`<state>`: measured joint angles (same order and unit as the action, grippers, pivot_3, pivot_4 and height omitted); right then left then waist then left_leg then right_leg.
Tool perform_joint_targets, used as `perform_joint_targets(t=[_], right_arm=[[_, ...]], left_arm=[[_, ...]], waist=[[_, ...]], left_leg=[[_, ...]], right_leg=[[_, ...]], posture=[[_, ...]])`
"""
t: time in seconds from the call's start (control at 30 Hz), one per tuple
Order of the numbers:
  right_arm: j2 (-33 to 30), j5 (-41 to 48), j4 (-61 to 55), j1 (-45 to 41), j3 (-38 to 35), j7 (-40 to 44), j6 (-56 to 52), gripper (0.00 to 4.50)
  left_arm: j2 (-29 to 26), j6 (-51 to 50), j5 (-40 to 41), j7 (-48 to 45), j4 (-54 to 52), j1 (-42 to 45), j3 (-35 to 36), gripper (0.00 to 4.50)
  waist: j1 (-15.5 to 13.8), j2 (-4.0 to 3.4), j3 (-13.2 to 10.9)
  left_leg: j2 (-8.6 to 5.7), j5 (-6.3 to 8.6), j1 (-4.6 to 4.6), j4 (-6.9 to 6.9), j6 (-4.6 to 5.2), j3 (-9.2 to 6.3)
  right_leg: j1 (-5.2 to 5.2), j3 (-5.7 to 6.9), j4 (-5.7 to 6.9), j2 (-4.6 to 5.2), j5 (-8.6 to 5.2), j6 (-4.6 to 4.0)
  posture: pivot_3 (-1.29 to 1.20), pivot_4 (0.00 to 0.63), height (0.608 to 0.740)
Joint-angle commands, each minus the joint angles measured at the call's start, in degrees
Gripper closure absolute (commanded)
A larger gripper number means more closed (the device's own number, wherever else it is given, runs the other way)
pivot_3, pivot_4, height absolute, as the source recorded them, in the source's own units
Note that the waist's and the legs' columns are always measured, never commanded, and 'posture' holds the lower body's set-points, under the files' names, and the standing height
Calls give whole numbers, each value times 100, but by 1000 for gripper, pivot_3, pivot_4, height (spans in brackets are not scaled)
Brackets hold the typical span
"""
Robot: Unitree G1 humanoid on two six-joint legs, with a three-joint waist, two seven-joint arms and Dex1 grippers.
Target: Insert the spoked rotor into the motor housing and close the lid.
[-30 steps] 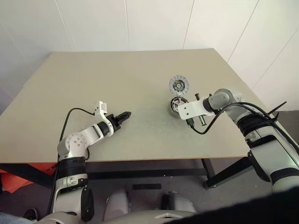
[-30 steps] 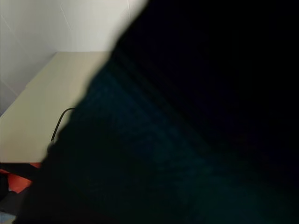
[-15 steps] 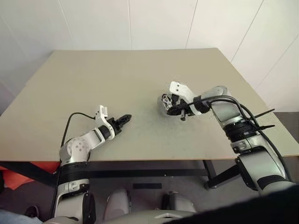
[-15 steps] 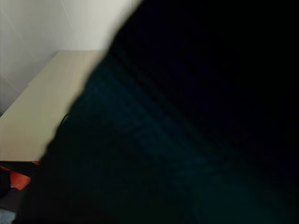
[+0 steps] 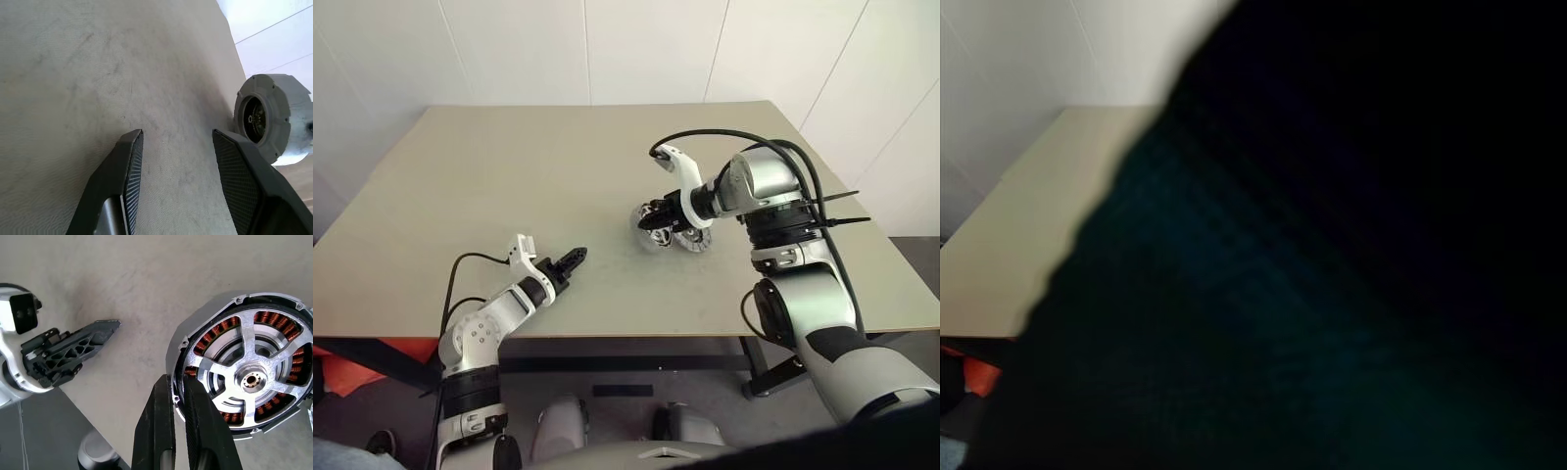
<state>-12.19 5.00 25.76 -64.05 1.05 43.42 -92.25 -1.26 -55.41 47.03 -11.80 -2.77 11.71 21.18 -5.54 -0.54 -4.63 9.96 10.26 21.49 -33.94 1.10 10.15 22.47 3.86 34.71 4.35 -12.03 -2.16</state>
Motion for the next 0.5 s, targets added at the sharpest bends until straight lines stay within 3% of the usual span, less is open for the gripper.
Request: perform_joint_targets(t=[0.03, 0.2, 0.47, 0.5], right_arm=[[333, -27, 212, -249, -663, -921, 172, 4490], [745, -185, 591, -175, -1276, -2066, 616, 4490], [811, 108, 1022, -247, -1526, -2613, 1041, 4490], [806, 141, 1028, -245, -1510, -2650, 1051, 4160]], left_arm=[[61, -23, 105, 161, -245, -272, -11, 2126], [47, -30, 236, 308, -490, -536, -12, 2126], [-46, 38, 312, 409, -457, -468, -72, 2126], [-63, 43, 317, 410, -440, -454, -75, 2126]], waist=[[-4, 0, 0], [-14, 1, 4], [-21, 0, 6], [-18, 0, 6]], left_leg=[[-2, -12, -1, 7, -19, 0], [-14, -37, -38, 70, -61, 4], [-20, -38, -74, 80, -62, -1], [-21, -38, -79, 80, -63, -2]], right_leg=[[0, 0, -1, 0, 0, 0], [-4, -12, -3, 0, -6, 7], [-36, -14, -6, -2, -11, 11], [-39, -15, -6, -2, -11, 11]], posture=[[0, 0, 740], [0, 0, 740], [0, 0, 740], [0, 0, 740]])
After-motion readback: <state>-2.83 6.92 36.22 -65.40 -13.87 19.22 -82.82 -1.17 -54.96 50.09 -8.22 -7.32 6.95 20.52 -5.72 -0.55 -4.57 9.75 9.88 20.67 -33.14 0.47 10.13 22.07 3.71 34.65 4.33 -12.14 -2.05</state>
